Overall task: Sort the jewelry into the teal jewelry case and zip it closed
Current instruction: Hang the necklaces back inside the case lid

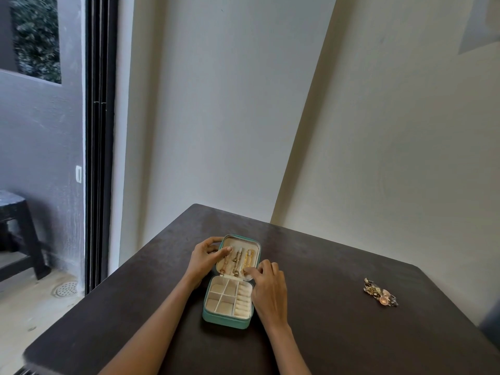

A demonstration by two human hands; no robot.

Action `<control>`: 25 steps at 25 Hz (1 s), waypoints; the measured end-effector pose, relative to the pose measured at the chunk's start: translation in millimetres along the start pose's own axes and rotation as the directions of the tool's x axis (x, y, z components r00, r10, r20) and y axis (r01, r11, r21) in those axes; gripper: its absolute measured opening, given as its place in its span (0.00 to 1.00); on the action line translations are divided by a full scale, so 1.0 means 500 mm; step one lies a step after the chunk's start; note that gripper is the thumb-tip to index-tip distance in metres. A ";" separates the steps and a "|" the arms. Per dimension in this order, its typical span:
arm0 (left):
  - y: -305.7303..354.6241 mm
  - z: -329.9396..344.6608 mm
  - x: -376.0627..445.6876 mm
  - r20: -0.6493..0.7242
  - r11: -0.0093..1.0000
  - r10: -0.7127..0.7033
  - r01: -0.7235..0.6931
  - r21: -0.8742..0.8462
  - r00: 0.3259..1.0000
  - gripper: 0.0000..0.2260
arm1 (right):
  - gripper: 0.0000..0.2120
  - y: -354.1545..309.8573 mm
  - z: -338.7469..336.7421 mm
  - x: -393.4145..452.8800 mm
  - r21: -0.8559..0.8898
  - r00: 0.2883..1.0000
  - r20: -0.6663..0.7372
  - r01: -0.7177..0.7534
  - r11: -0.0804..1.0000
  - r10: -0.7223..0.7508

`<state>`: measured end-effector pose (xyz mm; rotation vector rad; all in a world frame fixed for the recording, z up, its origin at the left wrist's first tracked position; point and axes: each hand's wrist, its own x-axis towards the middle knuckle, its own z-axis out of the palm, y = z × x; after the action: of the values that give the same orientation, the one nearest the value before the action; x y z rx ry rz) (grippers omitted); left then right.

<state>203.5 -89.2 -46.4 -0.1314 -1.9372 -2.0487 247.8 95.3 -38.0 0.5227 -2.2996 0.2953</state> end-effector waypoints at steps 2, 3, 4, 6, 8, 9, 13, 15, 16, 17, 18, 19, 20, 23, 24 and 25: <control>-0.001 0.000 0.000 0.001 1.000 -0.003 0.003 0.009 1.000 0.14 | 0.12 0.000 0.001 -0.001 0.010 1.000 0.005 0.001 1.000 -0.001; -0.001 0.000 0.000 -0.001 1.000 -0.002 0.002 0.015 1.000 0.14 | 0.11 0.001 0.001 -0.002 0.015 1.000 0.009 0.000 1.000 0.000; 0.000 0.001 0.000 -0.005 1.000 0.002 -0.002 0.024 1.000 0.13 | 0.11 0.002 0.001 -0.002 0.018 1.000 0.010 -0.002 1.000 0.001; 0.001 0.002 0.000 -0.016 0.999 0.007 -0.006 0.042 1.000 0.13 | 0.10 0.002 0.000 0.000 0.027 1.000 0.016 -0.005 1.000 0.005; 0.002 0.002 0.000 -0.020 0.999 0.007 -0.006 0.038 1.000 0.12 | 0.11 0.002 0.002 0.000 0.008 1.000 0.005 0.007 1.000 -0.007; 0.000 0.002 0.000 -0.022 0.999 0.010 -0.009 0.035 1.000 0.12 | 0.12 0.001 0.002 -0.001 -0.008 1.000 -0.002 0.011 1.000 -0.011; -0.001 0.002 0.000 -0.033 0.999 0.016 -0.015 0.042 0.999 0.12 | 0.11 0.002 0.002 -0.003 0.006 1.000 0.010 0.022 1.000 -0.023; 0.002 0.003 0.000 -0.033 0.998 0.015 -0.013 0.054 0.999 0.12 | 0.10 0.005 0.003 -0.003 0.027 0.999 0.044 0.016 0.999 -0.018; 0.003 0.004 -0.001 -0.031 0.998 0.017 -0.015 0.061 0.999 0.11 | 0.10 0.007 0.006 -0.004 0.037 0.998 0.057 0.010 0.999 -0.012; 0.003 0.004 0.000 -0.031 0.998 0.018 -0.016 0.068 0.999 0.11 | 0.10 0.007 0.007 -0.003 0.046 0.998 0.064 0.006 0.999 -0.009; 0.002 0.004 0.000 -0.029 0.998 0.014 -0.012 0.067 0.999 0.11 | 0.09 0.008 0.009 -0.004 0.053 0.998 0.066 0.005 0.999 -0.009; -0.001 0.003 0.001 -0.034 0.997 0.011 -0.008 0.071 0.999 0.12 | 0.09 0.007 0.008 -0.004 0.059 0.998 0.060 0.010 0.998 -0.014; -0.002 0.001 0.002 -0.037 0.997 0.008 -0.006 0.074 0.999 0.12 | 0.08 0.007 0.009 -0.004 0.056 0.999 0.039 0.020 0.998 -0.022; -0.005 -0.002 0.004 -0.081 0.991 0.002 0.009 0.131 0.997 0.08 | 0.13 0.006 0.005 -0.005 0.149 0.993 0.042 -0.116 0.982 0.110; -0.001 -0.001 0.000 -0.106 0.989 -0.001 0.017 0.148 0.994 0.06 | 0.16 0.007 0.004 -0.004 0.225 0.978 0.089 -0.206 0.952 0.190; 0.002 0.002 -0.004 -0.136 0.988 -0.010 0.031 0.150 0.991 0.08 | 0.17 0.010 0.004 -0.004 0.313 0.952 0.178 -0.296 0.902 0.251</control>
<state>205.5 -88.2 -46.1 0.0603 -2.0087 -1.8615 245.7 99.5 -41.1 0.3907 -2.4675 0.8274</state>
